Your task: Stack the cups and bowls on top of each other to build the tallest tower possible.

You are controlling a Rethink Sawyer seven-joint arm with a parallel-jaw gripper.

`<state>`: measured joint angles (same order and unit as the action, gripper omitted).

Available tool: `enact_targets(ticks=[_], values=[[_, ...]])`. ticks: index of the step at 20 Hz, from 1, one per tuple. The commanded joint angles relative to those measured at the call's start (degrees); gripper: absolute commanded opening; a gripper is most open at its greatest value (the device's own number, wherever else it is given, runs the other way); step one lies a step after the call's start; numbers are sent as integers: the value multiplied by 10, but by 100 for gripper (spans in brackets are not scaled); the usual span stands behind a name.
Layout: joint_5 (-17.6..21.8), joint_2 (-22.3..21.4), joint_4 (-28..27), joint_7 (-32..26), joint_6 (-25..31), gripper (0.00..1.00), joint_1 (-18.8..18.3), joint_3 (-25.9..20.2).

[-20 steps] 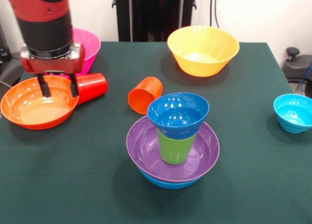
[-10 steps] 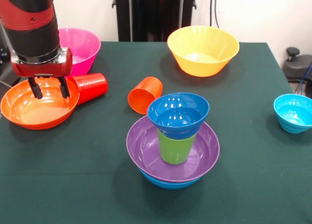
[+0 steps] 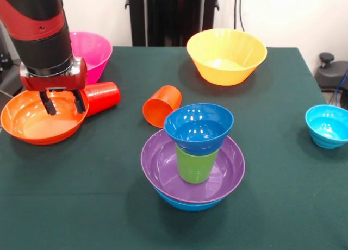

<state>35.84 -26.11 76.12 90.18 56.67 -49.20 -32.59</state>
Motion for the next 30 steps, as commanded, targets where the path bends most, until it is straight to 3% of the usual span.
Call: enact_targets(ticks=[1,6,12,17,24,30], values=[[14,3,25,-169,4,100,4,-36],[9,3,22,-135,5,100,16,-36],[23,-13,68,-92,-46,100,13,-25],[74,-32,94,-57,-95,100,24,13],[106,-46,149,-43,-162,100,7,37],[170,-63,159,13,-221,100,39,88]])
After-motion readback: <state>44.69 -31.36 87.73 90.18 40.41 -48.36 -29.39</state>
